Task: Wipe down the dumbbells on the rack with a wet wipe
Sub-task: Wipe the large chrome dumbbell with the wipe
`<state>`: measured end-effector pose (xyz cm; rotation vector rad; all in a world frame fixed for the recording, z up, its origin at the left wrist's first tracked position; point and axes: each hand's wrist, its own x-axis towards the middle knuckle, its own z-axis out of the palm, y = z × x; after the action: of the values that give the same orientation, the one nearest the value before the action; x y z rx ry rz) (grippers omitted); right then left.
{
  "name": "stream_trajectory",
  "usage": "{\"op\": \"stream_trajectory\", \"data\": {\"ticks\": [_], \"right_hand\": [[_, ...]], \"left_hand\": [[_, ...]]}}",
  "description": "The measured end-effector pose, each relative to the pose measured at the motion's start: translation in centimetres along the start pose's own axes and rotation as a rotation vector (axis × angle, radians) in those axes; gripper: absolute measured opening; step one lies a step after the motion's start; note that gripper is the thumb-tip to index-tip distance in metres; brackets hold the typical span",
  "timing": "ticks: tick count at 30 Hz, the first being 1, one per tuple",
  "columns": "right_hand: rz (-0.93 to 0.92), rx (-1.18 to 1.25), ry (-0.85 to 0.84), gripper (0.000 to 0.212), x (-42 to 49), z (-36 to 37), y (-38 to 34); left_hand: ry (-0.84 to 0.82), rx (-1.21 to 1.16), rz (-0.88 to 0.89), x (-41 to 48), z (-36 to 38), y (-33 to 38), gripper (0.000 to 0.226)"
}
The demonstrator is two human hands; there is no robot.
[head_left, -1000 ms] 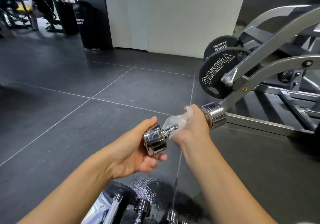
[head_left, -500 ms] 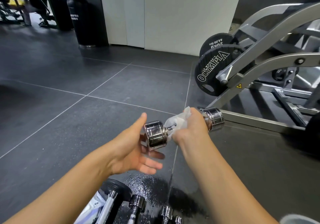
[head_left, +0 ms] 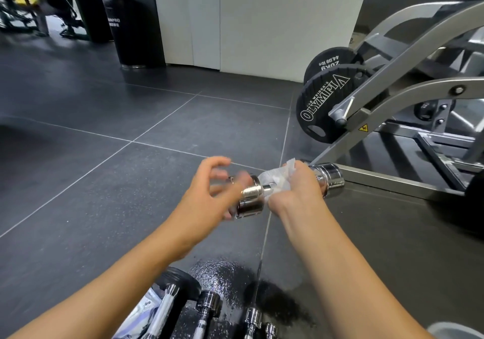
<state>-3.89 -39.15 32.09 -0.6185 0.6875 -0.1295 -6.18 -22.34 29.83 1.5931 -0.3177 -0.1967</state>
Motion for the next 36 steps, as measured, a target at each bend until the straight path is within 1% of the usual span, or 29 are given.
{"op": "stream_trajectory", "data": {"ticks": [1, 2, 3, 4, 7, 8, 9, 10, 12, 13, 14, 15, 16, 17, 18, 20, 21, 22, 23, 25, 26, 27, 28, 30, 31, 32, 33, 34, 36], "right_hand": [[-0.010, -0.019, -0.006, 0.033, -0.1, 0.0, -0.1], [-0.028, -0.047, -0.009, 0.030, -0.1, 0.1, 0.0], [-0.037, -0.057, -0.022, 0.029, -0.2, 0.2, 0.3], [-0.044, -0.048, -0.024, 0.031, -0.1, 0.2, 0.5], [-0.030, 0.005, 0.041, 0.030, 0.3, 0.0, 0.7], [-0.022, 0.002, 0.054, 0.030, 0.2, 0.0, 0.6], [-0.016, 0.013, 0.043, 0.030, 0.3, 0.0, 0.3], [-0.013, 0.029, 0.021, 0.031, 0.5, 0.1, 0.0], [-0.020, 0.067, -0.027, 0.031, 0.9, 0.2, -0.2], [-0.028, 0.092, -0.040, 0.031, 1.0, 0.3, -0.1], [-0.038, 0.109, -0.044, 0.032, 1.2, 0.3, 0.1], [-0.049, 0.105, -0.034, 0.033, 1.3, 0.3, 0.4], [-0.054, 0.089, -0.023, 0.034, 1.3, 0.3, 0.6], [-0.055, 0.097, -0.032, 0.037, 1.3, 0.2, 0.7], [-0.051, 0.114, -0.050, 0.040, 1.2, 0.2, 0.7], [-0.052, 0.104, -0.050, 0.045, 0.8, 0.3, 0.8], [-0.047, 0.104, -0.041, 0.044, 0.6, 0.4, 0.7], [-0.034, 0.119, -0.051, 0.041, 0.2, 0.4, 0.7], [-0.021, 0.141, -0.054, 0.035, -0.1, 0.4, 0.7], [-0.003, 0.204, -0.041, 0.018, -0.4, 0.4, 0.4], [0.002, 0.241, -0.041, 0.014, -0.6, 0.5, 0.3], [0.009, 0.292, -0.042, 0.014, -0.7, 0.5, 0.2], [0.011, 0.343, -0.044, 0.013, -0.8, 0.6, 0.0], [0.016, 0.396, -0.052, 0.016, -0.8, 0.7, -0.2], [0.027, 0.403, -0.070, 0.017, -1.0, 0.7, -0.2], [0.041, 0.398, -0.093, 0.018, -1.1, 0.6, -0.2], [0.051, 0.374, -0.112, 0.019, -1.2, 0.5, -0.2], [0.051, 0.337, -0.119, 0.019, -1.3, 0.5, -0.2], [0.043, 0.294, -0.113, 0.018, -1.2, 0.6, -0.2]], "left_hand": [[-0.031, -0.183, -0.278, 0.1, 0.3, 0.6, 0.076], [-0.128, -0.296, -0.489, 0.3, 0.3, 0.8, 0.084], [-0.243, -0.369, -0.614, 0.3, 0.2, 0.8, 0.089], [-0.303, -0.442, -0.673, 0.3, 0.1, 0.8, 0.085], [-0.263, -0.586, -0.664, 0.1, 1.0, 0.6, 0.053], [-0.238, -0.564, -0.583, 0.1, 1.0, 0.3, 0.049], [-0.211, -0.477, -0.432, 0.1, 1.0, -0.1, 0.050], [-0.175, -0.308, -0.210, 0.0, 0.7, -0.5, 0.053], [-0.081, 0.301, 0.399, -0.4, 0.0, -0.9, 0.060], [-0.073, 0.541, 0.648, -0.5, -0.3, -1.3, 0.067], [-0.064, 0.629, 0.750, -0.4, -0.2, -1.6, 0.074], [-0.001, 0.558, 0.689, -0.4, 0.2, -1.3, 0.077], [0.097, 0.386, 0.518, -0.4, 0.5, -1.2, 0.075], [0.162, 0.163, 0.281, -0.3, 0.7, -0.9, 0.070], [0.165, -0.060, -0.005, -0.1, 0.9, -0.5, 0.067], [-0.059, -0.371, -0.580, 0.2, 0.8, 0.4, 0.074], [-0.180, -0.500, -0.753, 0.1, 0.5, 0.4, 0.075], [-0.233, -0.601, -0.816, 0.2, 0.3, 0.5, 0.070], [-0.242, -0.665, -0.803, 0.1, 0.3, 0.6, 0.062], [-0.210, -0.666, -0.692, 0.2, 0.7, 0.4, 0.052], [-0.167, -0.601, -0.590, 0.4, 0.8, 0.4, 0.050], [-0.119, -0.479, -0.433, 0.4, 0.9, 0.2, 0.049], [-0.082, -0.288, -0.222, 0.3, 0.7, -0.2, 0.049], [-0.024, 0.345, 0.318, 0.3, -0.1, -1.1, 0.050], [-0.035, 0.605, 0.554, 0.3, -0.6, -1.4, 0.057], [-0.053, 0.726, 0.683, 0.5, -0.9, -1.9, 0.064], [-0.048, 0.688, 0.655, 0.6, -1.0, -2.0, 0.071], [0.000, 0.514, 0.487, 0.4, -0.6, -1.6, 0.076], [0.055, -0.046, -0.010, 0.3, 0.6, -0.2, 0.077]]}}
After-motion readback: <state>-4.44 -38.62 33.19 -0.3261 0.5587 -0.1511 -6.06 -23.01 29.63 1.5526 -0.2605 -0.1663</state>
